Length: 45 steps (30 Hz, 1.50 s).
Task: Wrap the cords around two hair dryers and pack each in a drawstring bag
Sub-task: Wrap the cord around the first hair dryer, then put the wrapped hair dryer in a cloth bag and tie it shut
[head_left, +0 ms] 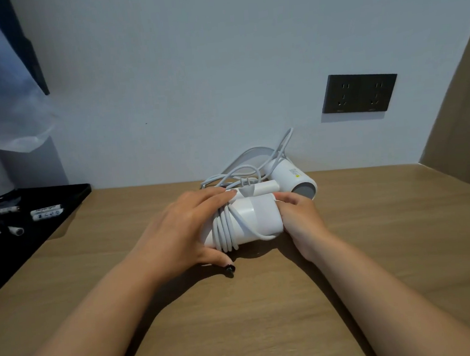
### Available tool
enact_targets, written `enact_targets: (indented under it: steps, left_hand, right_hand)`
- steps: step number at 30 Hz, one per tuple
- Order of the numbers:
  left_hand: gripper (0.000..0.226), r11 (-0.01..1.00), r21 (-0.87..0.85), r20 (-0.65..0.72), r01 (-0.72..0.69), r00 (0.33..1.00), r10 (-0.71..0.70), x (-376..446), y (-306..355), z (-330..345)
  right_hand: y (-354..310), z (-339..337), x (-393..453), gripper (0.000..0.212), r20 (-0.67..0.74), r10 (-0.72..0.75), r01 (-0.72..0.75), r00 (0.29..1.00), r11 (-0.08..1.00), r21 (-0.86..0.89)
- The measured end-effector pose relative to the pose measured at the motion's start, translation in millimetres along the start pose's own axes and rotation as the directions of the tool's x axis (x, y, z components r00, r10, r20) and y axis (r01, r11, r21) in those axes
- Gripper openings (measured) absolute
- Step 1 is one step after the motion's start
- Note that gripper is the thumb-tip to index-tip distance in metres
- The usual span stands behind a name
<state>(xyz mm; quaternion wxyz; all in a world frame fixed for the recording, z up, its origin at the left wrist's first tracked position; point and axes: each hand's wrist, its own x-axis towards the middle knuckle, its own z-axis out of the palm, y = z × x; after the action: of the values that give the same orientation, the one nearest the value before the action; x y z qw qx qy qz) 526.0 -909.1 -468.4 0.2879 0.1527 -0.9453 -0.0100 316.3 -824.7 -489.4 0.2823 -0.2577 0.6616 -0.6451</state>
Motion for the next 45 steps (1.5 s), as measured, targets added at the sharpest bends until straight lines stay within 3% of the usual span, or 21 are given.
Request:
enact_targets:
  steps: [7,15,18,25,30,34,45]
  left_hand:
    - [0.095,0.993,0.099,-0.039,-0.067,0.997,0.071,2,8,1]
    - [0.076,0.970,0.238,-0.071,-0.044,0.995,0.063,-2,28,0]
    - [0.066,0.967,0.252,-0.086,-0.043,0.994,0.066,-4,37,3]
    - [0.055,0.996,0.084,-0.106,0.011,0.994,-0.002,-35,67,7]
    - [0.057,0.999,-0.014,-0.044,0.049,0.998,-0.049,-56,105,10]
    - [0.063,0.986,-0.155,-0.034,0.068,0.997,-0.074,-62,149,15]
    - [0.050,0.967,-0.161,0.069,-0.198,0.975,0.211,-75,266,65]
  right_hand:
    - [1,-4,1,0.021,-0.056,-0.016,0.011,0.998,0.995,-0.096]
    - [2,-8,-10,0.014,-0.087,-0.087,0.077,0.992,0.990,-0.117]
    - [1,-14,-25,0.025,-0.121,-0.164,0.136,0.979,0.969,-0.206]
    - [5,-41,-79,0.035,-0.050,-0.310,0.254,0.950,0.852,-0.458]
    - [10,-59,-119,0.050,0.103,-0.296,0.298,0.950,0.752,-0.588]
    - [14,-86,-146,0.047,0.109,-0.337,0.326,0.935,0.700,-0.635]
    - [66,-210,-220,0.039,0.153,-0.611,0.514,0.777,0.474,-0.715]
